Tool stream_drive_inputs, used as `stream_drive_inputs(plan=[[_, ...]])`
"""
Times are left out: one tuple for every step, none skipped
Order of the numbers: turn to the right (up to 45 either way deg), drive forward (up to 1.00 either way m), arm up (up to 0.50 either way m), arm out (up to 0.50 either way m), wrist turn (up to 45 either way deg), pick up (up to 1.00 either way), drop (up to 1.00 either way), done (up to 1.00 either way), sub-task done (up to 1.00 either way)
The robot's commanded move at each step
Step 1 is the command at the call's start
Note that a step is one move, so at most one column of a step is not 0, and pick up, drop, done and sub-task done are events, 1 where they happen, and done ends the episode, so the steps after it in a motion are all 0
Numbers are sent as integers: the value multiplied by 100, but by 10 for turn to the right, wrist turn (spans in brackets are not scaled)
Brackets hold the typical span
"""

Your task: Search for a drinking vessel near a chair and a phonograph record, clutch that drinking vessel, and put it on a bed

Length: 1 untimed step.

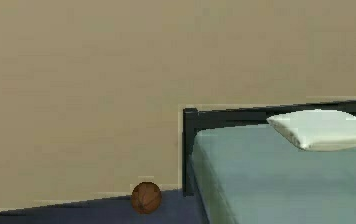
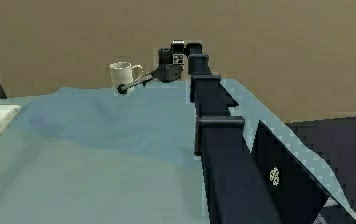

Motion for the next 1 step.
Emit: stream_drive_inputs(plan=[[0,0,-14,0,0,0,0,0,0]])
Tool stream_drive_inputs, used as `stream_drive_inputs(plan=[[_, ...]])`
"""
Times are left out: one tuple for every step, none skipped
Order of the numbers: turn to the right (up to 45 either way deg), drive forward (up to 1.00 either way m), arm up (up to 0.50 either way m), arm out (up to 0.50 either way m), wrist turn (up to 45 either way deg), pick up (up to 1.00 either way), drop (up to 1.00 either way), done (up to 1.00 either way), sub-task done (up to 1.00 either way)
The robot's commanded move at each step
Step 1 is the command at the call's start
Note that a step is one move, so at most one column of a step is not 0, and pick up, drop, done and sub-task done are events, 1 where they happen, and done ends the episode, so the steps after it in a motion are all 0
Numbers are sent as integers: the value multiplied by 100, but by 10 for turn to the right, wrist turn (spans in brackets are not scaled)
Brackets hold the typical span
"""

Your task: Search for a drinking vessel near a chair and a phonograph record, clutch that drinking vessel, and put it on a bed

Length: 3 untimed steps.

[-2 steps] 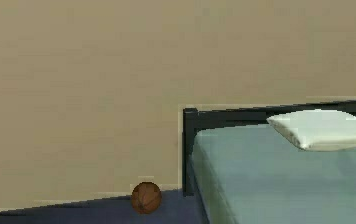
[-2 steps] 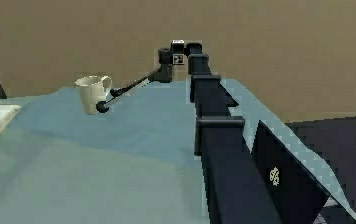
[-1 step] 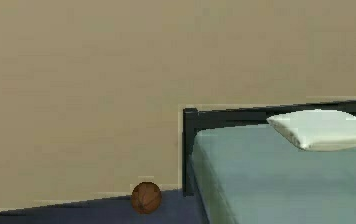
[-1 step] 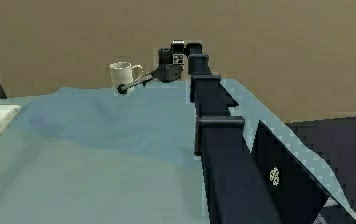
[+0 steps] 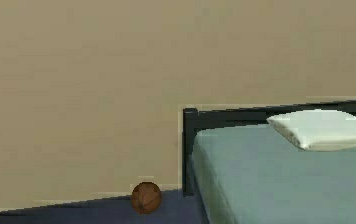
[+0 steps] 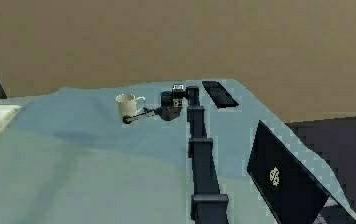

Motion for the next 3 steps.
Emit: stream_drive_inputs(plan=[[0,0,-32,0,0,0,0,0,0],[0,0,0,0,0,0,100,0,0],[0,0,10,0,0,0,0,0,0]])
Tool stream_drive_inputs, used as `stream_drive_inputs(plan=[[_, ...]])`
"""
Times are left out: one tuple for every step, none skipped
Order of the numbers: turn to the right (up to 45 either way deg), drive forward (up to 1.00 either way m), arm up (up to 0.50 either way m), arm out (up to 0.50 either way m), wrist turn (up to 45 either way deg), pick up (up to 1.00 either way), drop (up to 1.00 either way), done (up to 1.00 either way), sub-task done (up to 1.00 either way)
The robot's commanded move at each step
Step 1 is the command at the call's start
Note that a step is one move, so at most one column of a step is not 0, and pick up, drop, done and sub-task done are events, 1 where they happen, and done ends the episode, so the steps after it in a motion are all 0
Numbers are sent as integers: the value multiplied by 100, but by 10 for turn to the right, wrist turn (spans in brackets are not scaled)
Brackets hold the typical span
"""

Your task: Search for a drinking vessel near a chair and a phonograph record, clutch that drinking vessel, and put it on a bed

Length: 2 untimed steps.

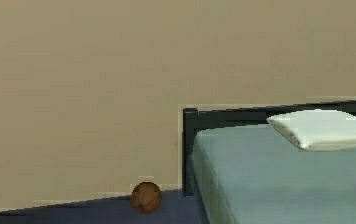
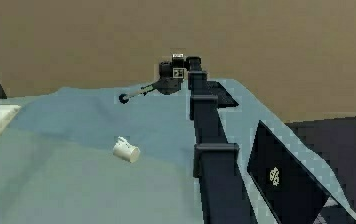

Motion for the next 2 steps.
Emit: stream_drive_inputs(plan=[[0,0,0,-8,0,0,0,0,0],[0,0,0,0,0,0,0,100,0]])
